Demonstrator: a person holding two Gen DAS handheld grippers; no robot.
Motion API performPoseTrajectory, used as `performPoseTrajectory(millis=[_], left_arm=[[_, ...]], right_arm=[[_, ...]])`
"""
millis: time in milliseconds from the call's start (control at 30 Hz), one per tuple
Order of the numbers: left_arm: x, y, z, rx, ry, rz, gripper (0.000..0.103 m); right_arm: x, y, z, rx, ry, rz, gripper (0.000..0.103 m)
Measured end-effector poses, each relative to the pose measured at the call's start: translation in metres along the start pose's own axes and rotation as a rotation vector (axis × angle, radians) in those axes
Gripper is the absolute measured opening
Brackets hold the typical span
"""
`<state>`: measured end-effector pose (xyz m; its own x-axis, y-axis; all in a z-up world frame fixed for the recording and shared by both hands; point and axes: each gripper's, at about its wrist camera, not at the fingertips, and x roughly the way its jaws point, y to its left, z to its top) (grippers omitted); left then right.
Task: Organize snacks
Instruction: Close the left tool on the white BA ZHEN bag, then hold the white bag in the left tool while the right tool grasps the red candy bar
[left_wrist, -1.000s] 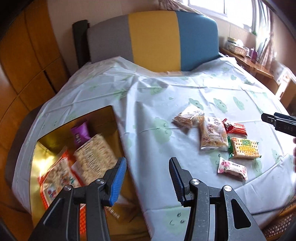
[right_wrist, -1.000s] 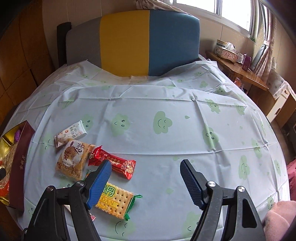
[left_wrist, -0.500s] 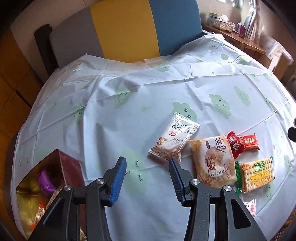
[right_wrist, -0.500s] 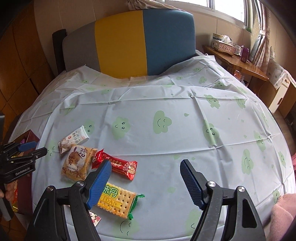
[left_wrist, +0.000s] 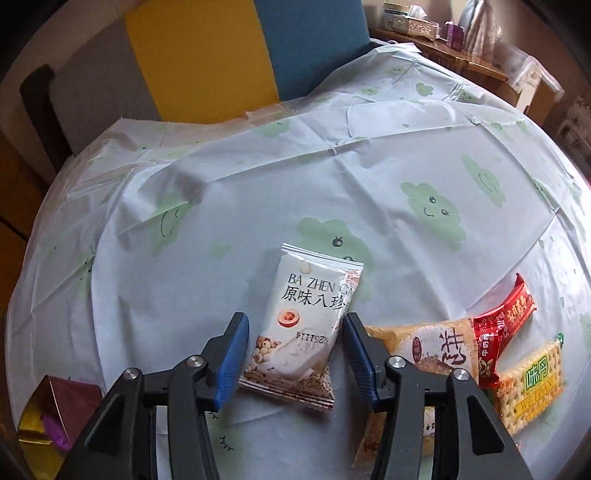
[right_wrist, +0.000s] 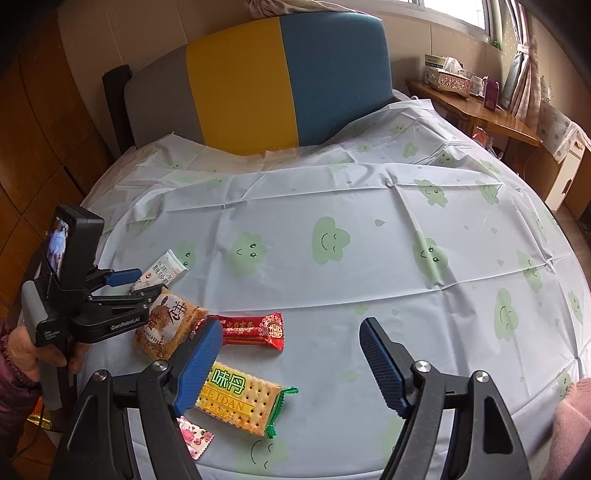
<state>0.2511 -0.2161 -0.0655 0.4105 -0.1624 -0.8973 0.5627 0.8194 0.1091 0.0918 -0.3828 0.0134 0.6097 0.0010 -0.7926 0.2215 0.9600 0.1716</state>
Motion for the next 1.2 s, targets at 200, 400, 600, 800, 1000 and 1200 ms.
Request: performPoseTrajectory(millis=[200, 400, 600, 800, 1000, 1200], left_arm=[[-0.005, 0.011, -0.005, -0.095, 0.012, -0.013, 0.034], [-0.016, 0.028, -0.024, -0.221, 0.044, 0.042, 0.034], [-0.039, 0.015, -0.056, -0.227, 0.049, 0.076, 0.034], [-0.065, -0.013, -0.094, -0.230, 0.020, 0.057, 0.034], [-0.078, -0.034, -0.142, -0.214, -0.007, 0.047, 0.034], [-0.085, -0.036, -0.162, -0.193, -0.055, 0.030, 0.034]], right_arm=[[0.000, -0.001, 0.000, 0.012, 0.002, 0.001, 0.078], [0.001, -0.010, 0.001, 0.046, 0.008, -0.008, 0.078], [0.009, -0.013, -0.001, 0.059, 0.049, 0.014, 0.078], [0.014, -0.013, -0.004, 0.057, 0.076, 0.004, 0.078], [0.013, -0.020, -0.005, 0.087, 0.075, -0.006, 0.069], [0.017, -0.017, -0.007, 0.078, 0.099, 0.002, 0.058]])
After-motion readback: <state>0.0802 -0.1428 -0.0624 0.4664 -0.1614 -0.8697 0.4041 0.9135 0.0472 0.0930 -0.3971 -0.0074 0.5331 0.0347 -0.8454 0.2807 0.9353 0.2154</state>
